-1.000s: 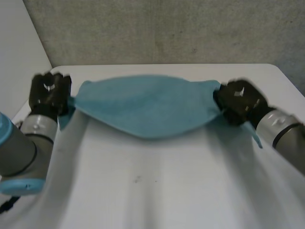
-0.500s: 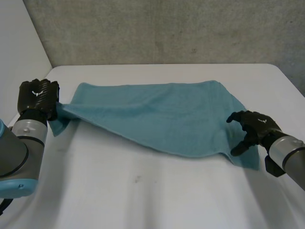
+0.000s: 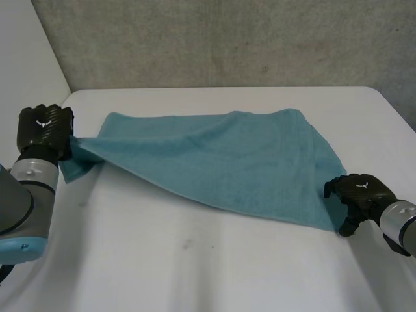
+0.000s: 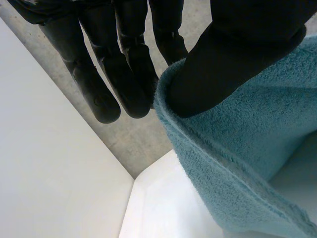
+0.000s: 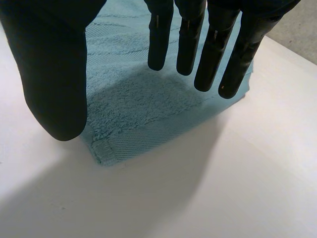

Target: Fold the laundry

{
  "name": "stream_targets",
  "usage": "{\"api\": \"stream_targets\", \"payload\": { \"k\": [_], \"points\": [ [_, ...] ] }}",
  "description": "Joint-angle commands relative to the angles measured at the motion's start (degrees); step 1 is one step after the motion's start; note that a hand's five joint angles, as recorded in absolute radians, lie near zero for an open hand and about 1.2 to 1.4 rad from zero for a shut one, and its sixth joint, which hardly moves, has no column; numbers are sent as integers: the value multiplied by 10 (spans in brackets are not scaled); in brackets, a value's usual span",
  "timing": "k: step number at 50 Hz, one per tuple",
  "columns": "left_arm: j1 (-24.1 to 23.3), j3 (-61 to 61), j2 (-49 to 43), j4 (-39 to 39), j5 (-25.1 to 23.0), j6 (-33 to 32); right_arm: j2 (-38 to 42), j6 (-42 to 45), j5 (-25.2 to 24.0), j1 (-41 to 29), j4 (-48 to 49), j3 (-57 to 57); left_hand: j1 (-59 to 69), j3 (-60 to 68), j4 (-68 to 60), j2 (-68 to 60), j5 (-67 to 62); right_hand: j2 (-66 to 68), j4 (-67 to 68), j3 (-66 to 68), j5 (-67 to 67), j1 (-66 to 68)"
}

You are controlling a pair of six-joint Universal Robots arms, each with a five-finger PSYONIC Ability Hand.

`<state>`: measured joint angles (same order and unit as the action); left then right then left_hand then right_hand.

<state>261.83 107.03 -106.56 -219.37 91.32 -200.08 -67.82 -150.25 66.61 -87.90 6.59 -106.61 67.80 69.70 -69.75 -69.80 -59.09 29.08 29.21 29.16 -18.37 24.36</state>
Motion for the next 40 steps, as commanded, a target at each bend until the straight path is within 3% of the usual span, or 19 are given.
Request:
{"api": "stream_targets", "payload": {
  "k": [1,29,40],
  "points": [
    [-2,1,-1,0,0,0,13,-4,1,-3,7,5,122,103,-102,-102,-109,54,53,53,-61,101],
    [-4,2,-1,0,0,1,31,-3,6,-3,57,11,122,103,-102,-102,-109,123,122,122,-130,170],
    [-4,7,-1,0,-1,0,37,-2,8,-3,73,18,122,103,-102,-102,-109,263,261,262,-270,310]
  ]
}}
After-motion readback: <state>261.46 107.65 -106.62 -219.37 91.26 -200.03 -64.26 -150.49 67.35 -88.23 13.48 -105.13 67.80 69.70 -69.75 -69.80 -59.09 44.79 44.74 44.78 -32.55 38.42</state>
